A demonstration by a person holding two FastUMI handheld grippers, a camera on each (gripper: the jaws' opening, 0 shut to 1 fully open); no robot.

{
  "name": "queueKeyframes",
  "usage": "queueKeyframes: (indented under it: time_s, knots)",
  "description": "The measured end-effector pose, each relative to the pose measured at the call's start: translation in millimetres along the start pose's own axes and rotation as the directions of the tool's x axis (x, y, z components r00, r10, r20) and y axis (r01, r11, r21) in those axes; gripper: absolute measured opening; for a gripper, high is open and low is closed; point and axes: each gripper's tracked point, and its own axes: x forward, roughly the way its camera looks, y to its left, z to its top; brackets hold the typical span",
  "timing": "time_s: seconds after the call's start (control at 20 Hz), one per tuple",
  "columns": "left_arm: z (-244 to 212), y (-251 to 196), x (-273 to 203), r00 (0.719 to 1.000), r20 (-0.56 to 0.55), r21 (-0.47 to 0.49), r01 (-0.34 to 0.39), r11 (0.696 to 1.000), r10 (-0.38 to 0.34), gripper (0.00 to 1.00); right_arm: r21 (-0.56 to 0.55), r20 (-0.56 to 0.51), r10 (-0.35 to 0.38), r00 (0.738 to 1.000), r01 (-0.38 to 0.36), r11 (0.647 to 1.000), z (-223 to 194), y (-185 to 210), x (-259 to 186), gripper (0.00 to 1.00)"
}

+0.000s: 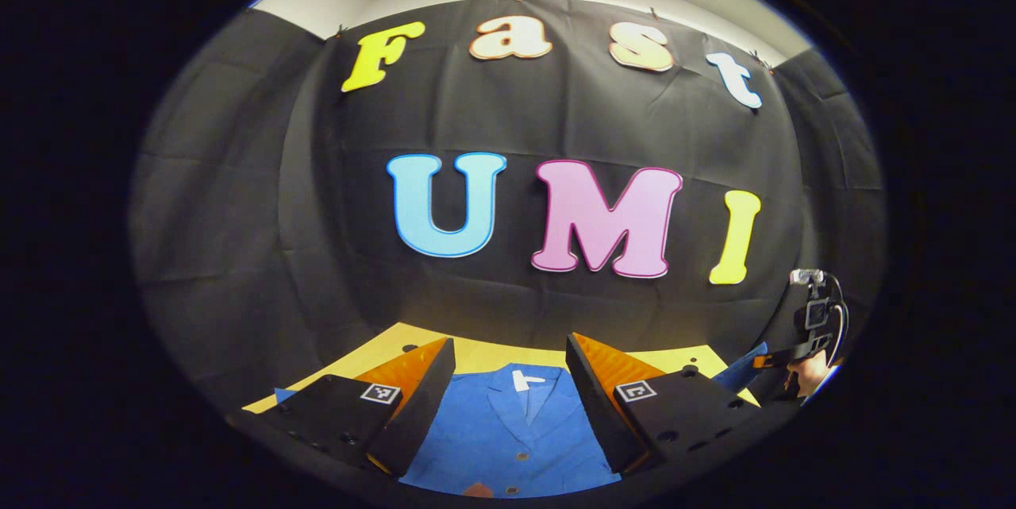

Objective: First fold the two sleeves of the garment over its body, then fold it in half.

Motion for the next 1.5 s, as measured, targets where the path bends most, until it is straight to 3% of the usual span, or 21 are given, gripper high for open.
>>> queueKeyframes:
  time_s: [0.25, 0.5, 0.65, 0.7, 0.85, 1.0, 1.15, 1.2, 1.25, 1.35, 1.4, 1.45, 1.5]
  knots:
    - [-26.6, 98.4, -15.4, 0.998, -0.024, 0.007, -0.064, 0.998, 0.064, 0.81, -0.021, 0.134, 0.107, 0.985, -0.105, 0.994, 64.8, 121.7, -67.0, 0.04]
    - [-60.6, 202.1, -10.9, 0.988, -0.070, -0.012, -0.137, 0.991, 0.135, 0.80, -0.048, 0.212, 0.268, 0.940, -0.264, 0.963, 90.3, 285.3, -107.7, 0.04]
    - [-68.0, 255.2, -2.2, 0.985, -0.041, -0.020, -0.166, 0.986, 0.165, 0.81, -0.068, 0.186, 0.365, 0.912, -0.359, 0.931, 66.4, 386.2, -102.6, 0.04]
    - [-78.3, 271.4, -0.6, 0.984, -0.049, -0.019, -0.170, 0.985, 0.169, 0.80, -0.062, 0.158, 0.394, 0.905, -0.389, 0.919, 49.8, 417.3, -95.1, 0.00]
    - [-108.1, 319.4, 1.2, 0.973, -0.113, -0.029, -0.205, 0.978, 0.200, 0.81, -0.023, 0.047, 0.473, 0.880, -0.472, 0.881, -20.6, 503.7, -65.6, 0.04]
    - [-134.7, 358.9, 1.2, 0.953, -0.170, -0.011, -0.257, 0.966, 0.252, 0.81, 0.044, -0.138, 0.505, 0.852, -0.504, 0.863, -112.0, 553.9, -27.8, 0.04]
    - [-161.7, 383.6, 1.7, 0.935, -0.217, 0.028, -0.281, 0.959, 0.280, 0.81, 0.114, -0.239, 0.543, 0.805, -0.532, 0.839, -172.0, 596.6, -10.9, 0.04]
    - [-170.7, 390.1, 1.4, 0.930, -0.230, 0.039, -0.286, 0.957, 0.287, 0.81, 0.146, -0.285, 0.540, 0.792, -0.521, 0.841, -191.0, 601.6, -3.9, 0.14]
    - [-177.7, 396.1, 2.7, 0.926, -0.243, 0.042, -0.289, 0.956, 0.290, 0.81, 0.164, -0.316, 0.532, 0.786, -0.507, 0.846, -202.8, 601.1, -1.8, 0.06]
    - [-190.7, 400.4, 6.6, 0.918, -0.273, 0.024, -0.293, 0.956, 0.288, 0.81, 0.183, -0.336, 0.527, 0.781, -0.495, 0.849, -210.2, 603.8, 3.3, 0.13]
    - [-197.1, 401.3, 7.1, 0.915, -0.284, 0.009, -0.295, 0.956, 0.285, 0.81, 0.196, -0.327, 0.542, 0.774, -0.505, 0.840, -205.8, 606.2, 1.9, 0.05]
    - [-202.8, 403.5, 10.3, 0.912, -0.300, -0.010, -0.298, 0.954, 0.282, 0.81, 0.220, -0.314, 0.569, 0.760, -0.525, 0.822, -201.7, 612.9, -1.1, 0.21]
    - [-209.0, 407.0, 11.5, 0.905, -0.318, -0.032, -0.308, 0.951, 0.282, 0.81, 0.249, -0.312, 0.596, 0.740, -0.542, 0.803, -199.5, 620.3, -5.4, 0.44]
